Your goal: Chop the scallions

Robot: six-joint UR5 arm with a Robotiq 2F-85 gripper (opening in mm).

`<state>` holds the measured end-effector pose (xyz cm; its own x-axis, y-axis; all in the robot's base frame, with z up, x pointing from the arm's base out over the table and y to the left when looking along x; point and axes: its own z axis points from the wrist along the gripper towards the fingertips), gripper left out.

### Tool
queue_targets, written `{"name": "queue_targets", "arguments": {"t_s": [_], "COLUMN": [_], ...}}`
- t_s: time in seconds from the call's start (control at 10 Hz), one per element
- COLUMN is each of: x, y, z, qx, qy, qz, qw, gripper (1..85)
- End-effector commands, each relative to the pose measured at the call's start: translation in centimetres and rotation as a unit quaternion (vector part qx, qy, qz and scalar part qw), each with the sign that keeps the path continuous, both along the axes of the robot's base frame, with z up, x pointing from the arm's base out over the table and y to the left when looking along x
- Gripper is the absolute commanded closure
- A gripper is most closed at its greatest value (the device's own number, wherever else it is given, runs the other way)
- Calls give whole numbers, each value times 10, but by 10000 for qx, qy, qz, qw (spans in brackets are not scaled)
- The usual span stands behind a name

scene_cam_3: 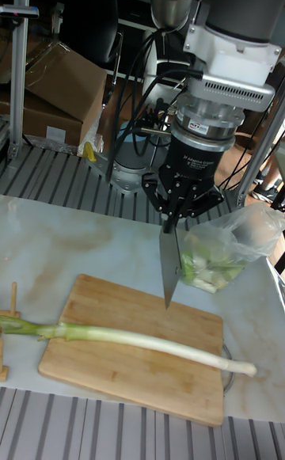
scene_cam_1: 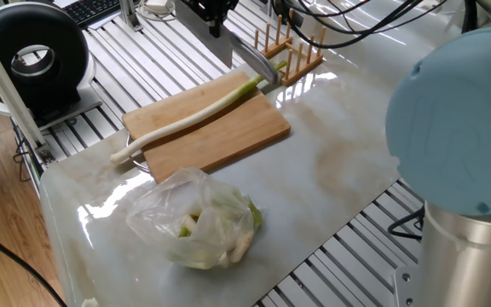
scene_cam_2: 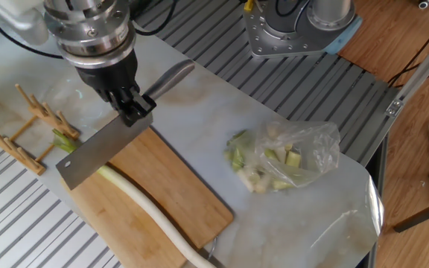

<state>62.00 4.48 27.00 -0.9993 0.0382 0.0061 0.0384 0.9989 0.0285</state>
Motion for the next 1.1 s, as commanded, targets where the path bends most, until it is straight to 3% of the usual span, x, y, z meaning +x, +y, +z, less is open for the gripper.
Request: {"name": "queue_targets", "arguments": {"t_s": [0.0, 0.5, 0.6, 1.0], "x": [7, 13, 18, 46], "y": [8, 7, 7, 18], "z": [2, -7, -15, -73], "qx": [122, -46, -92, -200], "qy": [-53, 5, 13, -86], "qz": [-59, 50, 73, -80], "qw": [9999, 10000, 9999, 9997], "gripper": [843, 843, 843, 843]}}
